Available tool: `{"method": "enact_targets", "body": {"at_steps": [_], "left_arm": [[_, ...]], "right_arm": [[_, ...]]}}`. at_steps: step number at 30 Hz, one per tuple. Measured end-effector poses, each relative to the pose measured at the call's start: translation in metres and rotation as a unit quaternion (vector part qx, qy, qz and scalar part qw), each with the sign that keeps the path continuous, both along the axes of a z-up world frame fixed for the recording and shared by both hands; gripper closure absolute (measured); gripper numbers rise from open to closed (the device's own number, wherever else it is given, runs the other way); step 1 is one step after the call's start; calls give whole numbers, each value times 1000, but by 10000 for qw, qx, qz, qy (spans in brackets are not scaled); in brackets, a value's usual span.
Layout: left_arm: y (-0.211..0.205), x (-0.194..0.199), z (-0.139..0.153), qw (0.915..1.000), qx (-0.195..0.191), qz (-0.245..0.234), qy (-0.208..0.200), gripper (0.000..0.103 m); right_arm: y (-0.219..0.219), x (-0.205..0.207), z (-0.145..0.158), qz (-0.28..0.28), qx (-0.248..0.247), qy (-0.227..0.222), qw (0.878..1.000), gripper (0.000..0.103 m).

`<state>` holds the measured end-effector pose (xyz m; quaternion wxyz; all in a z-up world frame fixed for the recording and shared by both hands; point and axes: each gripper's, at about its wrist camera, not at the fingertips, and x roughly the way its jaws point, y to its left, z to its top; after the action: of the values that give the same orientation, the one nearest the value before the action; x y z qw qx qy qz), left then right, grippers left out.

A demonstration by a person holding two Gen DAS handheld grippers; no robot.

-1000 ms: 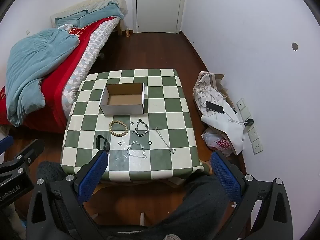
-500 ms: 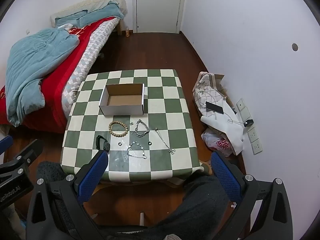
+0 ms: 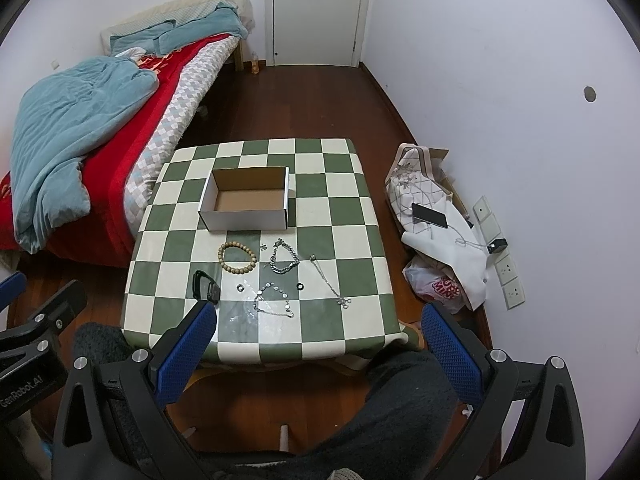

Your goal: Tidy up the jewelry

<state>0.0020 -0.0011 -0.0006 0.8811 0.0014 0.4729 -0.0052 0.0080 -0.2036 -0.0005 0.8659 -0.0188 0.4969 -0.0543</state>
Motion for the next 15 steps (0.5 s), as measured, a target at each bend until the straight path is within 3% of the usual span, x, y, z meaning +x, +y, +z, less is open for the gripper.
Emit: {"method": "enact_targets", "body": {"at_steps": [15], "left_arm": [[-1, 0, 2, 10000, -22, 8, -8, 1]], "right_arm": [[2, -1, 2, 8, 6, -19, 10000, 0]]}}
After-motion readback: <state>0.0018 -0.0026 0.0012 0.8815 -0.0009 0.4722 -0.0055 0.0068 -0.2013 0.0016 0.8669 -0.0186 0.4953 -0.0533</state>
